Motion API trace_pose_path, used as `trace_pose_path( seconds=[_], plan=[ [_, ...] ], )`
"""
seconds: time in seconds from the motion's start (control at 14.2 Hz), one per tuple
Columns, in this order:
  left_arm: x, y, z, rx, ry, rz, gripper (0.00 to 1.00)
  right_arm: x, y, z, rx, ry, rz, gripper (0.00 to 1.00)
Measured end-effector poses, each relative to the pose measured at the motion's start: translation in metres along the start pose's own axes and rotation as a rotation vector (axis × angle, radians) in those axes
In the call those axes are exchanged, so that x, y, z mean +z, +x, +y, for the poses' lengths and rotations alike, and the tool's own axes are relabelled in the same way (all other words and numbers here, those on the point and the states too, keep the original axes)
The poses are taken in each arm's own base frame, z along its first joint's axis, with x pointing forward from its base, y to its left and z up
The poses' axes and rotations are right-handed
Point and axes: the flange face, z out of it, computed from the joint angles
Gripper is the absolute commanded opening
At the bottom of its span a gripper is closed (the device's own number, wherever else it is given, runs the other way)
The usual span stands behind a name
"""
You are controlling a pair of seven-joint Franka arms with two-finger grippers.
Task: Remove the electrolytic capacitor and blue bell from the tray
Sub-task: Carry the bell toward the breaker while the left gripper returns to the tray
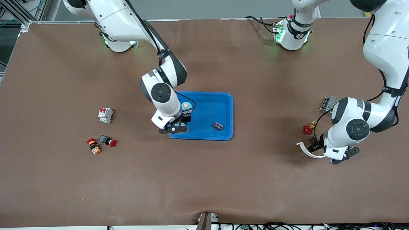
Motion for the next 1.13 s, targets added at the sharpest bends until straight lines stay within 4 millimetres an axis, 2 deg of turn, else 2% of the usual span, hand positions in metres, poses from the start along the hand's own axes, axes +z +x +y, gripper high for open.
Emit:
trace_pose_path(
  seconds=[0.28,0.49,0.63,0.92,1.13],
  plan=[
    [-0.030,-0.006,0.023,-0.013,-0.038,-0.020,1.00,-0.056,0.020,0.074,-0.110,-0.005,-0.063,0.42],
    [-0.052,-0.010,0.044,-0.083,-0.083,-0.017,1.00,-0.087,0.027,0.129,-0.205,0.003,-0.101,0.42],
    [-0.065,-0.019,0.064,-0.131,-0.101,-0.008,1.00,-0.104,0.031,0.174,-0.285,0.004,-0.123,0.42],
    [-0.077,-0.053,0.115,-0.227,-0.118,-0.021,1.00,-0.142,0.029,0.273,-0.419,-0.022,-0.156,0.42],
    [-0.088,-0.085,0.154,-0.307,-0.136,-0.039,1.00,-0.150,0.020,0.348,-0.506,0.007,-0.165,0.42]
  ],
)
